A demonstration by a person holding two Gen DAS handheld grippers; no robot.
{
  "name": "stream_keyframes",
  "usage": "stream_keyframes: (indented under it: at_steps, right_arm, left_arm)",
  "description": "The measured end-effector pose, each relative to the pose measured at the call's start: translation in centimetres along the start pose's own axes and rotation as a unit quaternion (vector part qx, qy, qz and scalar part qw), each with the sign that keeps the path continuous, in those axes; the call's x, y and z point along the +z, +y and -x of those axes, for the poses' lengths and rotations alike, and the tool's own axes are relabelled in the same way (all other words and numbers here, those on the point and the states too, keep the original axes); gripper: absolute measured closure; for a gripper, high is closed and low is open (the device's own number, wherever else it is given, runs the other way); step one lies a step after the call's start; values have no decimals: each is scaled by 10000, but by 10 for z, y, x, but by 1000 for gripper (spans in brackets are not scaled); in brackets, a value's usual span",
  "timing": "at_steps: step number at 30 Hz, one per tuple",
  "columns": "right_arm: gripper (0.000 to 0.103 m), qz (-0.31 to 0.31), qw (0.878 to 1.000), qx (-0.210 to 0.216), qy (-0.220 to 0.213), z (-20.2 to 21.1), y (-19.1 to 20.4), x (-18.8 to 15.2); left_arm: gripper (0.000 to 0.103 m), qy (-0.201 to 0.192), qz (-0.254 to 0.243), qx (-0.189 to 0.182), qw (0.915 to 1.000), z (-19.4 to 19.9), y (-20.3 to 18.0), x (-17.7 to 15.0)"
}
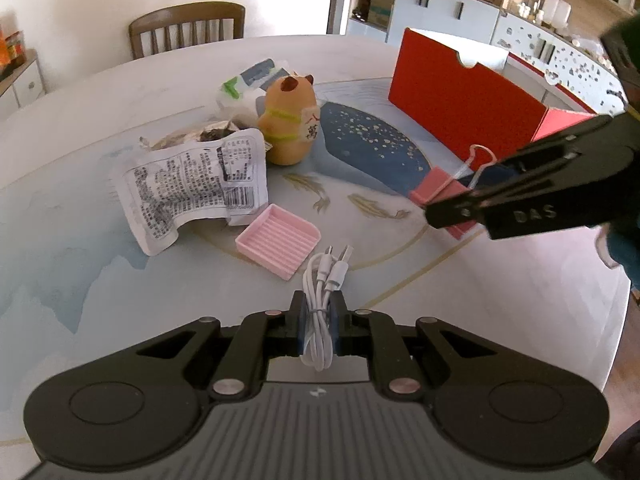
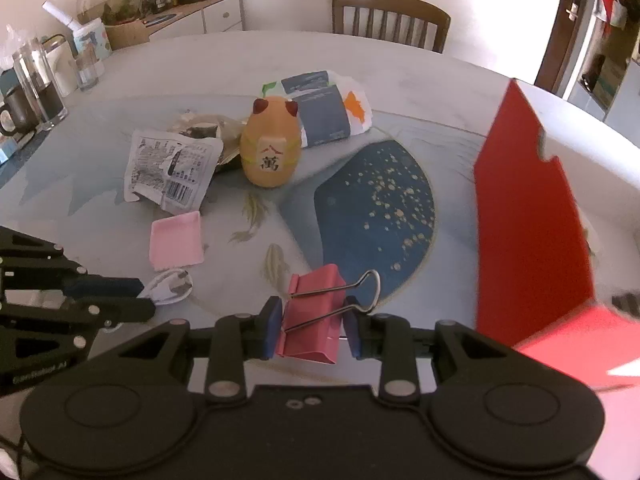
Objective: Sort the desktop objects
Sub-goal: 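Carry the cable and binder clip over the red box with both tools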
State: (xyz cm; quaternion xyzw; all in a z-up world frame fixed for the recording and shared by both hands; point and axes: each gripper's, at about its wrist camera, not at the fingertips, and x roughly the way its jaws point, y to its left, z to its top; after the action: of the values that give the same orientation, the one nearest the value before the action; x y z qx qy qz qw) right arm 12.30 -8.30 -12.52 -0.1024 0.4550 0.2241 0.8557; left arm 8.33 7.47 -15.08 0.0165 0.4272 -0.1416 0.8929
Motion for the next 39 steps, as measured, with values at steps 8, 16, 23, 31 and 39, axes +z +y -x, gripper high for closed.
stream_keyframes:
  at_steps: [8,16,23,31,39]
  right_arm:
    - [71,-91,9999,58,-113,30,-1,-5]
    - [71,-113,9996,12,-249,66,-10,-3]
    - [71,-258,9980,-150,-548,98,-32,10]
    - [71,-415,9954,-332,-798,120,-69,21]
    - [71,-524,9930,-452,-956,130,-108,22]
  left_arm:
    - [92,-211,88,-36,9997,22,-6,13]
    - [92,-515,-10,-89,9986,40,-24,35]
    - [92,-745,-91,-129,9971,50,-42,57]
    - [92,-988,-225,-194,9947,56,-71,87]
    - [92,-1122,-437,-276,9923,49,-110,116]
